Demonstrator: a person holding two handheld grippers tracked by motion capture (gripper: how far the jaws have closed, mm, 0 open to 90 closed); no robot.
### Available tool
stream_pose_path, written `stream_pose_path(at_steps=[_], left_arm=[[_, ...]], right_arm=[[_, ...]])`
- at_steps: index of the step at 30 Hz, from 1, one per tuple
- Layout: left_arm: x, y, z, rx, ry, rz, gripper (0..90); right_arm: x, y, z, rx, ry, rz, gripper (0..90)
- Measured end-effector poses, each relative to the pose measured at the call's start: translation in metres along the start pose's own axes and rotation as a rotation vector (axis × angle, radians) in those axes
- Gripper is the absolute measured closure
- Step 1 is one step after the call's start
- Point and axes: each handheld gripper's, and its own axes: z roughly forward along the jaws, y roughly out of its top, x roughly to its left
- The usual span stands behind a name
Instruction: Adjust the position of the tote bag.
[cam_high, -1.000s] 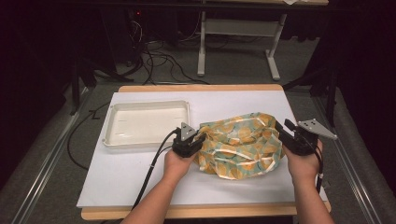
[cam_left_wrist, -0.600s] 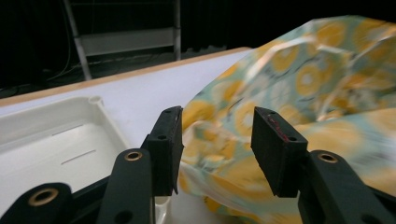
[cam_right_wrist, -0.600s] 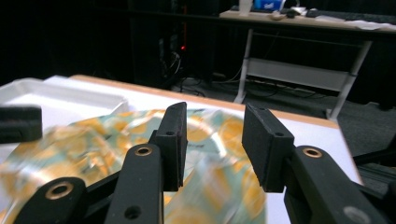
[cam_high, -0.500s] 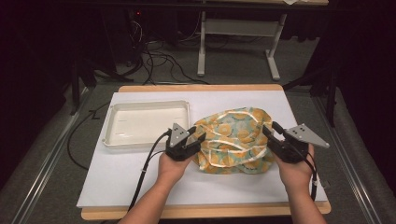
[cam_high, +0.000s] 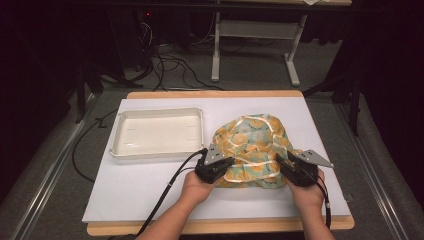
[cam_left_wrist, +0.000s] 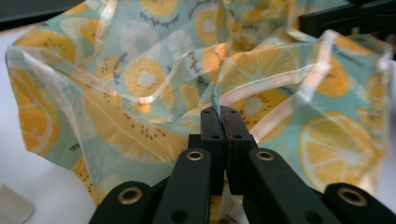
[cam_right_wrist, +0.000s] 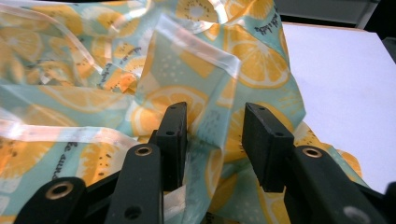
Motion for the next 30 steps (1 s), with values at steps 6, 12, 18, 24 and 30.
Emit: stream_pose_path(at_steps=[6,12,18,24,30], left_arm=[[-0.029,-0.016,-0.029,0.017,-0.065,0.024,90.0],[-0.044,-0.037,-0.015,0.100,-0.111,0.025,90.0],[-0.048,-0.041,-0.007,0.132,-0.121,0.034,89.4],[-0.052,-0.043,-0.008,0.123,-0.112,0.038,88.1],[-0.050,-0.043,-0.011,0.106,-0.115,0.028,81.7]], right_arm=[[-0.001,-0.003,0.001,0.001,-0.012,0.005,61.6],[-0.011,-0.005,-0.004,0.006,-0.034,0.034,60.5],[-0.009,0.007,-0.040,-0.078,-0.029,0.016,51.7],[0.015,0.029,-0.062,-0.187,0.007,-0.025,50.8],[0.046,0.039,-0.052,-0.187,0.091,-0.032,52.4]])
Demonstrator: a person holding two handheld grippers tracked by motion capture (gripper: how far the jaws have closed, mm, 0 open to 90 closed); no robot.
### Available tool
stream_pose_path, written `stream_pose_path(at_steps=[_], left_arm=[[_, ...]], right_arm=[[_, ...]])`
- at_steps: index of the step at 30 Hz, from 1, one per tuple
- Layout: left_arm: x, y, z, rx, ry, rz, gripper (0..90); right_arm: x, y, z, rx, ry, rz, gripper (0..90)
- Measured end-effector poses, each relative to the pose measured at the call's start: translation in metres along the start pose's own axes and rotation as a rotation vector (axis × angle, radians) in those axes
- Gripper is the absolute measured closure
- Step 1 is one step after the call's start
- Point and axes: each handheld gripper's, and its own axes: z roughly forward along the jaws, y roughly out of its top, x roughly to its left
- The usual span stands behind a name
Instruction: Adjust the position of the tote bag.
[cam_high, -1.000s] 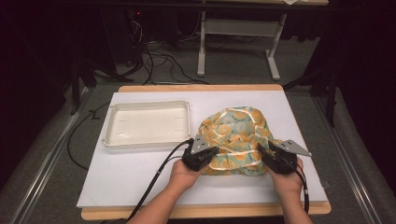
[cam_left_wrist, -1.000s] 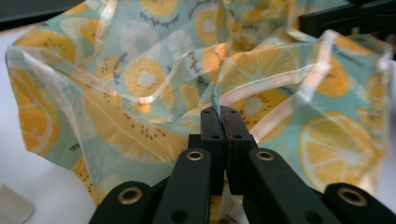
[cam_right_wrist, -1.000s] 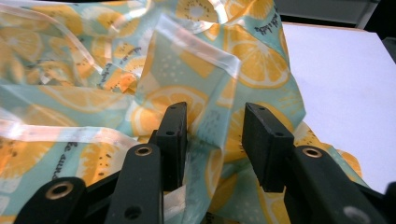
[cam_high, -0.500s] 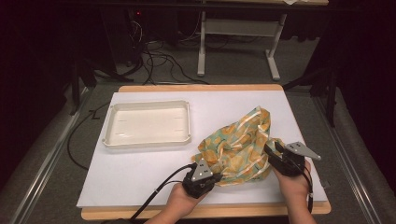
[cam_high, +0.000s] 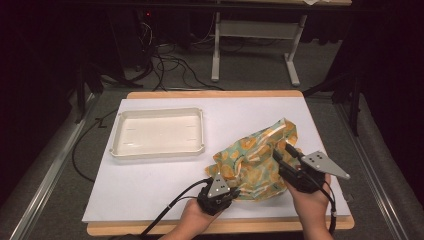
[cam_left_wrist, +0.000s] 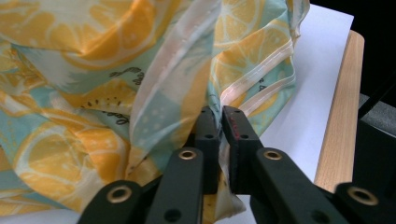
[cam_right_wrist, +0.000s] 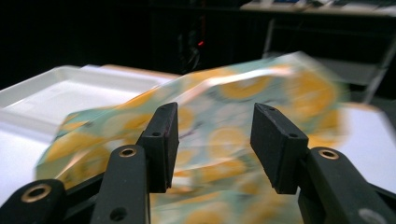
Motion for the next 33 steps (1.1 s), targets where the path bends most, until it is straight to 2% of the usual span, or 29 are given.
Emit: stream_pose_path(at_steps=[2,4,7,9,11,13,15,16,17,19,22,23,25,27,30,32,33], left_arm=[[0.000,0.001,-0.003,-0.017,-0.007,-0.004,75.5],[0.000,0.004,-0.011,-0.051,-0.005,-0.007,67.2],[0.002,0.013,-0.030,-0.132,0.018,-0.012,57.3],[0.001,0.022,-0.041,-0.182,0.072,0.013,51.5],[0.003,0.030,-0.049,-0.222,0.125,0.032,49.5],[0.008,0.042,-0.051,-0.238,0.188,0.046,46.9],[0.019,0.054,-0.051,-0.245,0.278,0.064,43.7],[0.031,0.060,-0.049,-0.233,0.340,0.057,42.3],[0.043,0.063,-0.046,-0.224,0.363,0.017,39.0],[0.064,0.066,-0.036,-0.171,0.352,-0.064,33.6],[0.078,0.065,-0.017,-0.071,0.324,-0.080,31.0],[0.081,0.064,-0.012,-0.053,0.301,-0.103,32.1],[0.085,0.061,-0.003,-0.028,0.280,-0.134,35.5],[0.082,0.058,0.002,-0.020,0.268,-0.115,45.5],[0.075,0.056,0.006,-0.031,0.246,-0.111,46.3],[0.068,0.054,0.008,-0.037,0.231,-0.107,42.7],[0.065,0.051,0.008,-0.035,0.223,-0.106,42.1]], right_arm=[[0.012,-0.014,0.018,0.076,0.019,-0.019,51.9],[0.019,-0.030,0.033,0.134,0.014,-0.035,50.4],[0.019,-0.048,0.044,0.180,0.006,-0.019,45.6],[0.017,-0.055,0.047,0.202,0.002,-0.006,44.3],[0.016,-0.058,0.048,0.211,-0.003,-0.009,44.1],[0.016,-0.062,0.050,0.217,0.002,-0.007,44.2],[0.017,-0.065,0.051,0.215,-0.001,-0.010,44.8],[0.018,-0.065,0.050,0.214,-0.002,-0.013,45.7],[0.019,-0.066,0.050,0.213,0.000,-0.020,48.2],[0.021,-0.066,0.048,0.213,0.011,-0.036,60.5],[0.023,-0.066,0.046,0.219,0.049,-0.054,84.9],[0.023,-0.066,0.046,0.223,0.054,-0.052,90.0],[0.021,-0.065,0.046,0.230,0.070,-0.050,90.0],[0.019,-0.064,0.042,0.244,0.076,-0.054,90.0],[0.015,-0.065,0.029,0.272,0.071,-0.074,90.0],[0.009,-0.072,0.018,0.304,0.052,-0.092,90.0],[0.005,-0.075,0.013,0.321,0.039,-0.080,90.0]])
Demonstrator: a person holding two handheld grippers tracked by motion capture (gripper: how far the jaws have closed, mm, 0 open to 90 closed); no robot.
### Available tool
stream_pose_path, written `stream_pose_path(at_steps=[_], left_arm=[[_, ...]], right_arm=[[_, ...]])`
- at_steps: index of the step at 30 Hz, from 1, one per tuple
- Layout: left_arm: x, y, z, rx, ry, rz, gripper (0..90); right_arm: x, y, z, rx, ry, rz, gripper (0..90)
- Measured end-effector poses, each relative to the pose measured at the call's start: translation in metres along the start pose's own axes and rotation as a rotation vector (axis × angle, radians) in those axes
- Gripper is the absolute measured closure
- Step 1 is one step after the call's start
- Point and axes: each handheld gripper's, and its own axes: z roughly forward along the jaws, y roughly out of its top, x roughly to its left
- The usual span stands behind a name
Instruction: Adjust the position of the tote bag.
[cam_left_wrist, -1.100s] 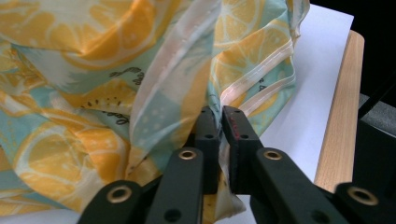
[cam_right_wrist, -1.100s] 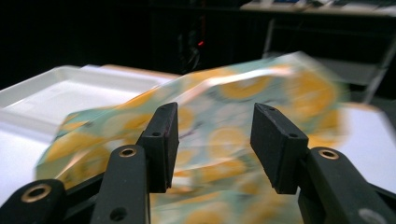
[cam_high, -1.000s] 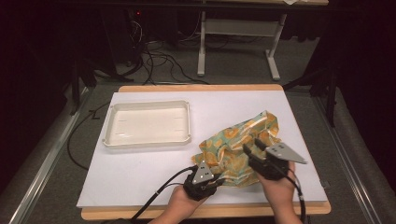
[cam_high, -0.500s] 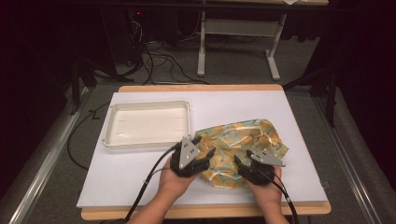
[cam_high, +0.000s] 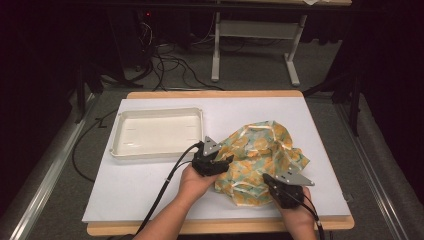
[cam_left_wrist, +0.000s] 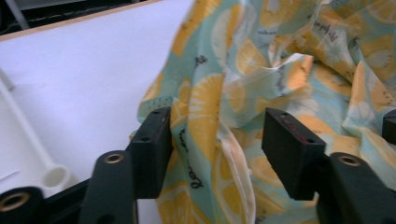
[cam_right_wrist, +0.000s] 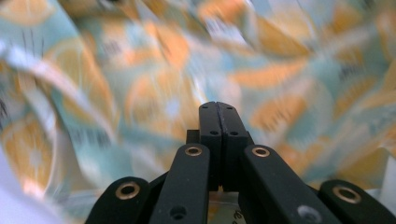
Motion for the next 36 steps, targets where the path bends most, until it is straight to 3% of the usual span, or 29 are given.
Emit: stream_pose_path(at_steps=[2,5,7,10,12,15,18,21,24,26,31,33,36], left_arm=[[-0.004,-0.006,0.000,0.014,-0.008,-0.006,39.2],[-0.005,-0.018,-0.003,0.047,-0.028,-0.054,36.8],[-0.004,-0.024,-0.008,0.059,-0.057,-0.090,36.6],[-0.007,-0.028,-0.015,0.065,-0.078,-0.094,37.7],[-0.008,-0.029,-0.015,0.066,-0.090,-0.095,40.0],[-0.005,-0.029,-0.010,0.065,-0.130,-0.140,42.1],[-0.007,-0.028,-0.004,0.071,-0.192,-0.180,45.8],[-0.012,-0.029,-0.001,0.081,-0.255,-0.174,45.6],[-0.014,-0.033,-0.005,0.078,-0.277,-0.172,44.5],[-0.014,-0.036,-0.008,0.069,-0.278,-0.171,43.8],[-0.019,-0.040,-0.013,0.053,-0.254,-0.153,38.5],[-0.020,-0.040,-0.014,0.047,-0.244,-0.157,35.9],[-0.020,-0.040,-0.017,0.035,-0.221,-0.145,31.7]], right_arm=[[-0.009,-0.008,-0.005,0.009,-0.020,0.033,90.0],[-0.017,-0.012,-0.006,0.032,-0.051,0.064,90.0],[-0.018,-0.014,-0.001,0.056,-0.061,0.071,90.0],[-0.019,-0.013,0.011,0.080,-0.065,0.074,90.0],[-0.018,-0.006,0.021,0.083,-0.080,0.062,90.0],[-0.022,0.007,0.035,0.079,-0.109,0.042,90.0],[-0.033,0.022,0.053,0.071,-0.125,0.067,90.0],[-0.046,0.034,0.067,0.067,-0.146,0.077,90.0],[-0.050,0.039,0.063,0.041,-0.156,0.090,86.7],[-0.047,0.041,0.052,0.006,-0.142,0.103,82.0],[-0.014,0.043,0.017,-0.104,-0.116,0.110,63.7],[0.002,0.043,0.014,-0.139,-0.099,0.121,55.1],[0.023,0.042,0.023,-0.144,-0.096,0.134,41.4]])
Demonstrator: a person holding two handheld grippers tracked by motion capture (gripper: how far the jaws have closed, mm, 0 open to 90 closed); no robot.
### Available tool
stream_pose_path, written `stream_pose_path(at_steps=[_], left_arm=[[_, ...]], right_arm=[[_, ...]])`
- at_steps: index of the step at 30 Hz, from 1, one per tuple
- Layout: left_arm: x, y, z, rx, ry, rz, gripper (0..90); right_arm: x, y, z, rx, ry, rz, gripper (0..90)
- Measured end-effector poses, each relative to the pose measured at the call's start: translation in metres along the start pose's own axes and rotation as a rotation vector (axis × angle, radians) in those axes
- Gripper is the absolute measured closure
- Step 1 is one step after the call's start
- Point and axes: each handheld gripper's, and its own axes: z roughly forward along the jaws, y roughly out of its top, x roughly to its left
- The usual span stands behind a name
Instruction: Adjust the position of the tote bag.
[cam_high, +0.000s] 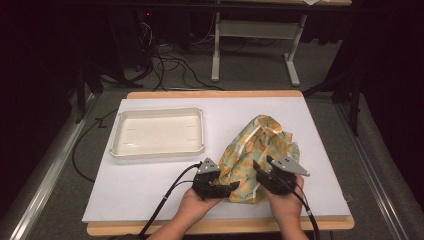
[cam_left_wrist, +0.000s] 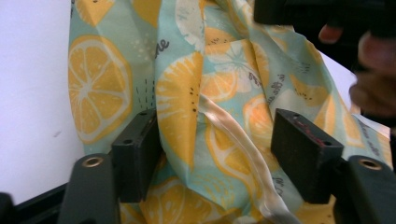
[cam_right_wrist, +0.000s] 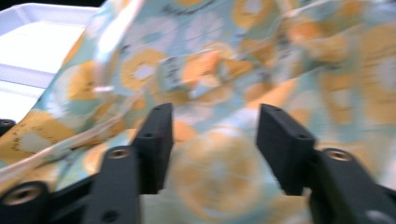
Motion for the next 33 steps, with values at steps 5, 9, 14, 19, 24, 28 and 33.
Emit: stream_pose_path(at_steps=[5,9,14,19,24,28,33], left_arm=[[0.003,0.010,-0.014,-0.074,0.034,0.019,26.2],[0.007,0.025,-0.020,-0.126,0.072,0.042,24.8],[0.017,0.041,-0.021,-0.165,0.108,0.042,27.5],[0.023,0.033,-0.001,-0.062,0.145,0.075,37.8],[0.022,0.020,0.009,-0.026,0.116,0.057,38.1],[0.013,0.018,0.011,-0.019,0.085,0.076,37.1],[0.006,0.016,0.012,-0.010,0.065,0.085,35.9]], right_arm=[[0.003,-0.010,0.019,0.029,-0.045,0.069,35.8],[0.000,-0.014,0.023,0.039,-0.026,0.080,50.5],[-0.001,-0.014,0.020,0.021,-0.041,0.020,84.3],[-0.005,-0.015,0.016,0.041,-0.034,-0.002,90.0],[-0.021,-0.021,0.002,0.078,-0.086,-0.015,90.0],[-0.033,-0.021,-0.011,0.089,-0.143,-0.050,90.0],[-0.049,-0.026,-0.019,0.103,-0.185,-0.045,90.0]])
